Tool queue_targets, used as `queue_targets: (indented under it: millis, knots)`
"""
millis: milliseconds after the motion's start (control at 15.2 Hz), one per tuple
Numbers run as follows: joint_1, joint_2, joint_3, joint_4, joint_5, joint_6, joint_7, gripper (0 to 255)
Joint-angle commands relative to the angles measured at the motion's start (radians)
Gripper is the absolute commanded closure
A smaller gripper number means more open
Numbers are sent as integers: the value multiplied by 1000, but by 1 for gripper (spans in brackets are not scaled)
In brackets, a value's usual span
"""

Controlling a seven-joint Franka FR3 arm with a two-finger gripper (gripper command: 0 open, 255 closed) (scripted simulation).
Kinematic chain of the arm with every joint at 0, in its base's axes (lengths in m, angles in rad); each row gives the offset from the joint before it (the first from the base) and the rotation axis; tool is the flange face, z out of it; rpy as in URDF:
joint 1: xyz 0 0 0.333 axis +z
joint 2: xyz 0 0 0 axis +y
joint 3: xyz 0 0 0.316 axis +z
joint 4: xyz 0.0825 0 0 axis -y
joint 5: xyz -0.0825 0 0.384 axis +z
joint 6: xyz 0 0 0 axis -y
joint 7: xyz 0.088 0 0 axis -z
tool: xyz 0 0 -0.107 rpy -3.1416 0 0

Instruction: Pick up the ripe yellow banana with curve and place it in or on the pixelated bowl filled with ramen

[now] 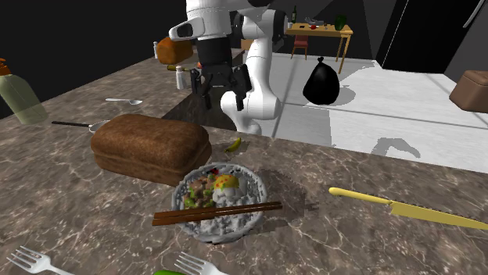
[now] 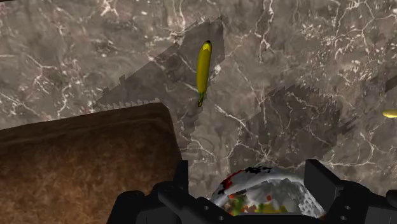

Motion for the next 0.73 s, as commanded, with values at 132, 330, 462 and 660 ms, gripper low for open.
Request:
queue_targets:
  millis: [132,330,462,660]
  knots:
    - [-4,-43,-7,-85,2,30,-9,0]
    - [-11,-106,-17,-207,4,72,-23,0]
    - [-17,-148,-25,-286,4,98,-33,0]
    - [-27,-206,-37,-395,3,133,-46,0]
